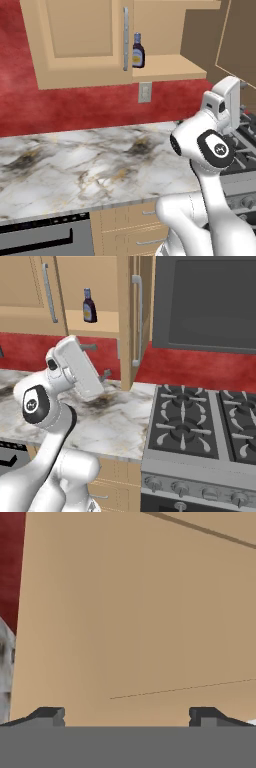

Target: Move the condiment bottle and mustard from the cabinet to the dining counter.

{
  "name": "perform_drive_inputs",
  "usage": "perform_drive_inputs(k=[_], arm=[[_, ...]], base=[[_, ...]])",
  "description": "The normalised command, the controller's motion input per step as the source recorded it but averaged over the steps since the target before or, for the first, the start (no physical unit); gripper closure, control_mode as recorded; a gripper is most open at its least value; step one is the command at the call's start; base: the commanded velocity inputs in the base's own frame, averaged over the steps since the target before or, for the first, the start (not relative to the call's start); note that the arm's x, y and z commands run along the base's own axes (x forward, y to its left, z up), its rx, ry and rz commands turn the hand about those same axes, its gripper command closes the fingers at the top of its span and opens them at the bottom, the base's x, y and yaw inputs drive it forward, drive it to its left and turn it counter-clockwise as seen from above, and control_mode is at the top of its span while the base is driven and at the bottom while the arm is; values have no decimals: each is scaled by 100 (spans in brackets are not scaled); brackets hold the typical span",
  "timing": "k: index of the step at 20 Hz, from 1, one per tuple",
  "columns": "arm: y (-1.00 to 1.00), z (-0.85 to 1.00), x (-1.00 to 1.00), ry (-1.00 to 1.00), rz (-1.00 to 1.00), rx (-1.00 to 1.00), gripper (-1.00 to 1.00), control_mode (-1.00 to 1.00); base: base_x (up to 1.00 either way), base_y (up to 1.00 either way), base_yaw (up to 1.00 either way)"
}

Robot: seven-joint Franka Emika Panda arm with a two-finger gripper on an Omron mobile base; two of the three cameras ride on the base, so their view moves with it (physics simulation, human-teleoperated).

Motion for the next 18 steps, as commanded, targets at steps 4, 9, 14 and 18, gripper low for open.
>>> perform_drive_inputs(k=[4, 9, 14, 18], arm=[[83, 20, -4, 0, 11, 13, -100, -100], [81, 3, 6, -1, 20, 33, -100, -100], [47, 0, 11, -11, 24, 62, -100, -100], [29, 10, 14, -9, 23, 76, -100, -100]], base=[[0, 0, 0], [0, 0, 0], [0, 0, 0], [0, 0, 0]])
